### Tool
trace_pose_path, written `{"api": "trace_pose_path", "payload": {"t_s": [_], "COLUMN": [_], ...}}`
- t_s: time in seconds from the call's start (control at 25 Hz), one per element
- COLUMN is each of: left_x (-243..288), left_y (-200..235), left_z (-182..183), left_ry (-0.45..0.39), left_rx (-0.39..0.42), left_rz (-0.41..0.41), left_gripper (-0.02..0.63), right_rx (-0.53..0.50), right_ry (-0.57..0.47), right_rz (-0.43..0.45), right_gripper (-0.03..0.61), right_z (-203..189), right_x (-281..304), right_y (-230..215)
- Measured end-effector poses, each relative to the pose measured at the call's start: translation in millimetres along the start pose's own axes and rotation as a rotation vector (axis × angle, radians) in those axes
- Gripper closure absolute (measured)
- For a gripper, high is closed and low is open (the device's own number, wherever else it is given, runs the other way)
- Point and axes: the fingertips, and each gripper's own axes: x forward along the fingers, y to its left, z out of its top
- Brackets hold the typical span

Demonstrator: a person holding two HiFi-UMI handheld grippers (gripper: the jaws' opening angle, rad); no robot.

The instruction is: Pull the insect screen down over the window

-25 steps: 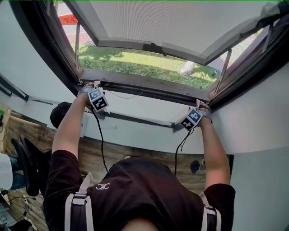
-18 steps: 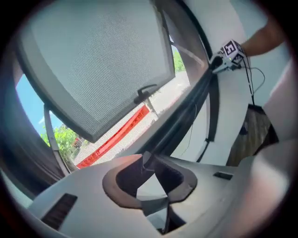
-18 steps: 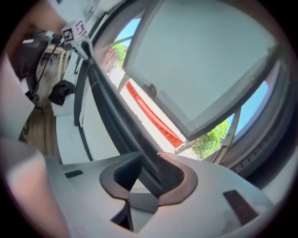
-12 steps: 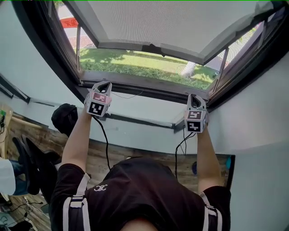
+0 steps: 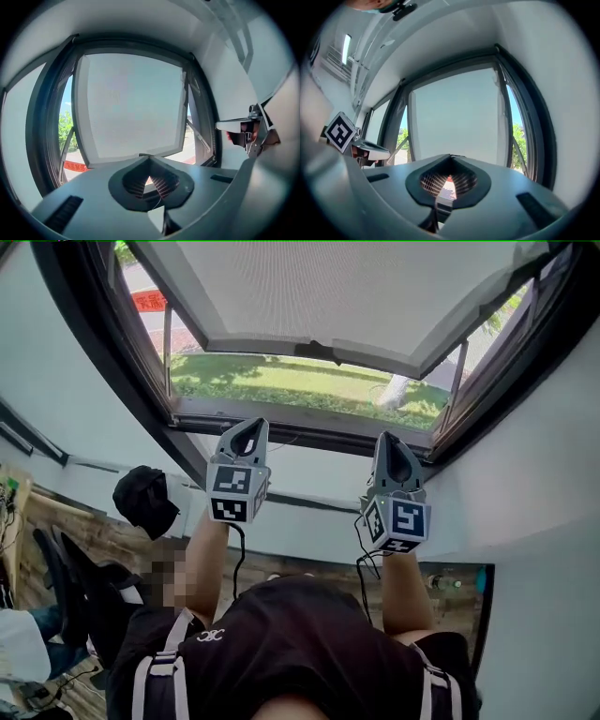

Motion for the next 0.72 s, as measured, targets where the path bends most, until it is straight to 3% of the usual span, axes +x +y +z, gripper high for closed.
{"api": "trace_pose_path", "payload": {"t_s": [0.4, 0.72], "left_x": [-30, -28], "left_y": [-34, -33], "left_z": [-3, -6], "left_ry": [-0.075, -0.057], "left_rx": [-0.009, -0.005], "left_rz": [-0.042, -0.030], "left_gripper": [0.606, 0.606], "right_rx": [0.052, -0.014], "right_ry": [0.075, 0.087], "right_rz": [-0.060, -0.051], "right_gripper": [0.575, 0.575], "right_z": [-35, -38], "right_x": [-21, -18], "right_y": [0, 8]}}
